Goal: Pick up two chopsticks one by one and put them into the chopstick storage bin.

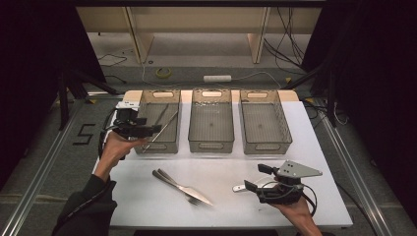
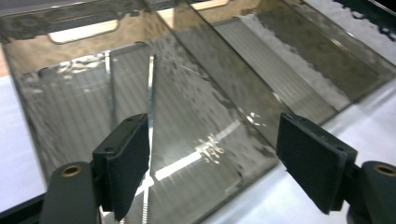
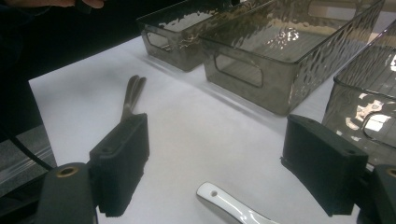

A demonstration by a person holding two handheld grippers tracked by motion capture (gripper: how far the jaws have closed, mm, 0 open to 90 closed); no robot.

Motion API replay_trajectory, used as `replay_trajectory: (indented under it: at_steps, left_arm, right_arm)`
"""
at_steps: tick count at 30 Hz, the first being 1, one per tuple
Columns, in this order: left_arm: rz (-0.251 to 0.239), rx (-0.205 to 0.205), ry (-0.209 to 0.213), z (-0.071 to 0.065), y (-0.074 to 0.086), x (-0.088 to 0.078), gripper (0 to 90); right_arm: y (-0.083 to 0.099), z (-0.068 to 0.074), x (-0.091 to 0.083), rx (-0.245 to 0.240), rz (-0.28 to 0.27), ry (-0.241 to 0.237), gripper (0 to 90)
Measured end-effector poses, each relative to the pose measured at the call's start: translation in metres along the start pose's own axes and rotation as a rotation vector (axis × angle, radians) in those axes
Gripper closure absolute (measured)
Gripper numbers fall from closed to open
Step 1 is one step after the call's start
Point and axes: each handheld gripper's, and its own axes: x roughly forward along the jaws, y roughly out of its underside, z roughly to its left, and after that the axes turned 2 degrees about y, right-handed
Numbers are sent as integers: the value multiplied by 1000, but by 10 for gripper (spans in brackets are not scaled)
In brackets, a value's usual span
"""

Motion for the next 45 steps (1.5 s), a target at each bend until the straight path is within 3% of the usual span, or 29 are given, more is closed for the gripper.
replay_trajectory:
  at_steps: [8, 12, 19, 26, 32, 36, 38, 45]
  left_arm:
    - [17, 74, 63, -27, 12, -2, 213]
    - [19, 90, 78, -36, 19, -1, 201]
    - [-25, 76, 110, -44, 32, -8, 186]
    - [-73, 49, 139, -50, 45, -16, 182]
    - [-128, 22, 166, -55, 57, -26, 179]
    - [-137, 37, 153, -58, 65, -30, 178]
    - [-147, 26, 161, -61, 68, -31, 178]
    - [-142, 57, 167, -72, 79, -32, 169]
  right_arm:
    - [-1, 0, 5, -36, 53, -9, 236]
    - [-1, -2, 9, -67, 89, -14, 236]
    - [-5, -7, 17, -127, 159, -18, 237]
    - [-10, -5, 29, -207, 271, -9, 240]
    - [-12, -8, 38, -233, 339, -18, 248]
    - [-13, -9, 43, -252, 378, -19, 249]
    - [-14, -8, 45, -265, 401, -21, 249]
    - [-12, -6, 52, -293, 455, -18, 249]
